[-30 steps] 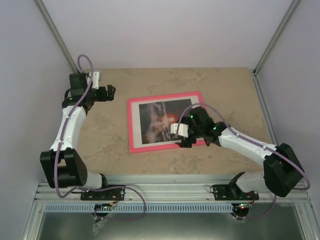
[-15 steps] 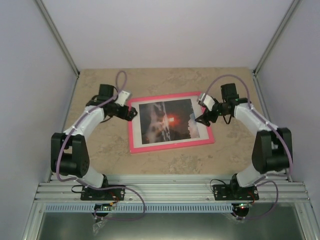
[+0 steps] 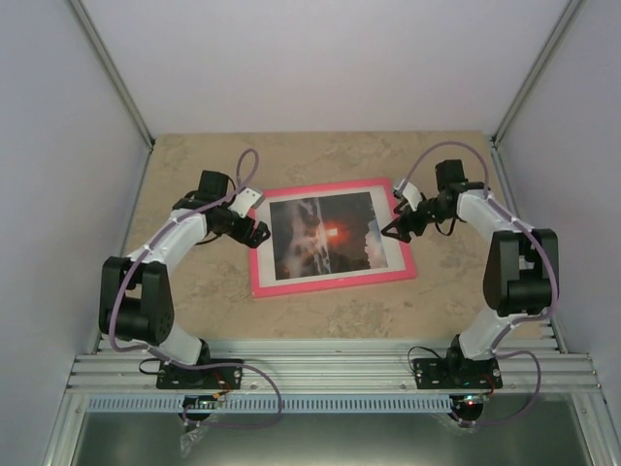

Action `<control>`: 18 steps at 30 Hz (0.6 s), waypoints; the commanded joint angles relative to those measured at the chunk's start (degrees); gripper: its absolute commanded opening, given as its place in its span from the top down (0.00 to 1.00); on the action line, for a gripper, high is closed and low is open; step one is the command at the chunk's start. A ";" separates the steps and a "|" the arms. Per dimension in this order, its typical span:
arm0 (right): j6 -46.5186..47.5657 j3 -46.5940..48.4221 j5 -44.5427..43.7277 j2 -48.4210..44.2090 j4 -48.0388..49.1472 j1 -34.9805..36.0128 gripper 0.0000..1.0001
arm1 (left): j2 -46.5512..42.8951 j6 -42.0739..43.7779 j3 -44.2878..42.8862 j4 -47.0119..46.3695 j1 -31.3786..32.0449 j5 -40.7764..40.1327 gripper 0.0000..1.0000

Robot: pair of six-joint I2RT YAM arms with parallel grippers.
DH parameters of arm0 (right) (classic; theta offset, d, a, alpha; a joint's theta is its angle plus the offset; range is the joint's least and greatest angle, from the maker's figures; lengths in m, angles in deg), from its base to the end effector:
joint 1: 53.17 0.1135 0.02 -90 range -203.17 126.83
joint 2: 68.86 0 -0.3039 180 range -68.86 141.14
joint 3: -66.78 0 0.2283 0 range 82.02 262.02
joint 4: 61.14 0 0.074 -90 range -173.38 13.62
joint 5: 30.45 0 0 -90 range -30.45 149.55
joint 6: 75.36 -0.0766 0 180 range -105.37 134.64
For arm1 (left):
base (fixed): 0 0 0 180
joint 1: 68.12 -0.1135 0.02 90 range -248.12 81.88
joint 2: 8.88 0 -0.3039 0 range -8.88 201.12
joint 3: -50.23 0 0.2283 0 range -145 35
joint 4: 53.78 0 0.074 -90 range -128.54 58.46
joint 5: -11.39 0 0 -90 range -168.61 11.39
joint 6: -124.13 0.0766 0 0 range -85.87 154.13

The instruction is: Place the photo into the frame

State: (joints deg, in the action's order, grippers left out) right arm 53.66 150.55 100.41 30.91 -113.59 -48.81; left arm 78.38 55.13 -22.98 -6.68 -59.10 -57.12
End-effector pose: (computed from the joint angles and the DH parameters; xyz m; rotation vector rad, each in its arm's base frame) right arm 0.3347 0.0758 0.2274 -1.0806 2.2409 0.7418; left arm 0.2890 -0.0743 0.2344 0.7881 2.4540 -0.4168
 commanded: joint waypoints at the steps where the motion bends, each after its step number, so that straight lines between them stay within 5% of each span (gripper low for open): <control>1: 8.06 -2.29 4.77 -3.75 -10.73 2.74 0.06 | 3.88 -0.35 -4.76 -2.45 0.04 -0.83 0.00; 10: 19.43 -13.41 1.01 -10.66 -21.12 16.63 0.05 | 18.41 -6.53 -20.55 -6.35 0.04 -1.73 0.00; 18: 15.66 -20.43 -8.86 -10.66 -15.43 25.93 0.05 | 31.29 -13.28 -33.93 -6.15 0.04 0.16 0.01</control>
State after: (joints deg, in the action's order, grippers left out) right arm 70.08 131.43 96.13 19.28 -131.49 -23.41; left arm 105.20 46.19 -52.18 -12.17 -59.10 -58.15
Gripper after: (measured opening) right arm 0.946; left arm 0.994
